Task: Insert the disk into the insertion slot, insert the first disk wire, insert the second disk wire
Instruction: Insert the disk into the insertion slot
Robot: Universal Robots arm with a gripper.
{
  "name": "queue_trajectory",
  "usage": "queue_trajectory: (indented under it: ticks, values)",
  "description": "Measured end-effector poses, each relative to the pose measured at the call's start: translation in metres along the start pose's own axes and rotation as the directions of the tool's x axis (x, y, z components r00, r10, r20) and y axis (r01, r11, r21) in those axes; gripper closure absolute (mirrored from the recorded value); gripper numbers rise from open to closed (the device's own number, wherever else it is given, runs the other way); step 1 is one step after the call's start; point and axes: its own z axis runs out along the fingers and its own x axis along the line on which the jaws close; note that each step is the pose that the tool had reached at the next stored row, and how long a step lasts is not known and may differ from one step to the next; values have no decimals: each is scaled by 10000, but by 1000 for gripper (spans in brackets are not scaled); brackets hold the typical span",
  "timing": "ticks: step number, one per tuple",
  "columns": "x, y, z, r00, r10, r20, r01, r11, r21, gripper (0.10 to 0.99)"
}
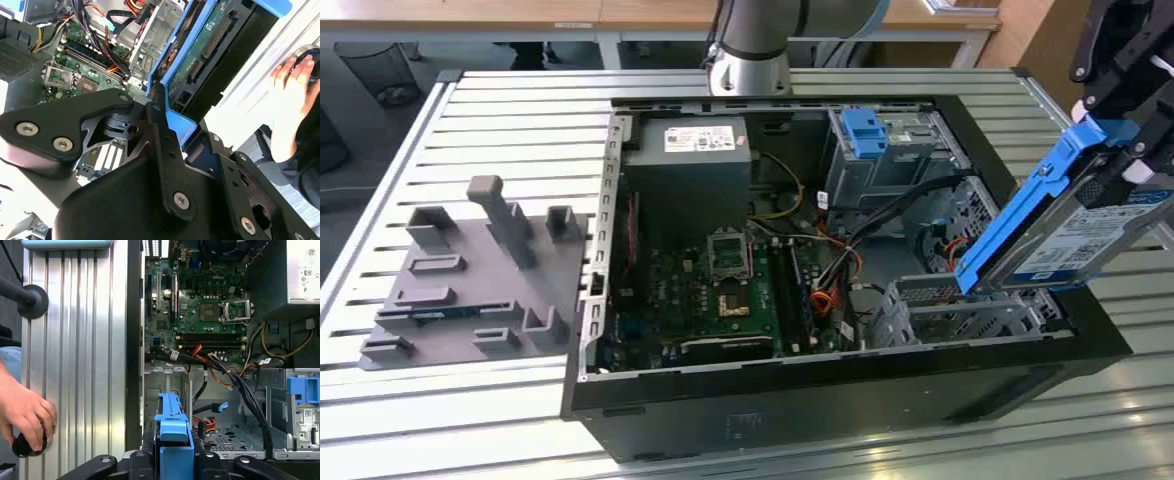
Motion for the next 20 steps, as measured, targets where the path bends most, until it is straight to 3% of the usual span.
queue_trajectory:
  ticks: [9,20]
  values:
    - [0,17,1,10000,0,0,0,10000,-1,722]
    - [2,131,10,10000,0,-1,0,10000,1,722]
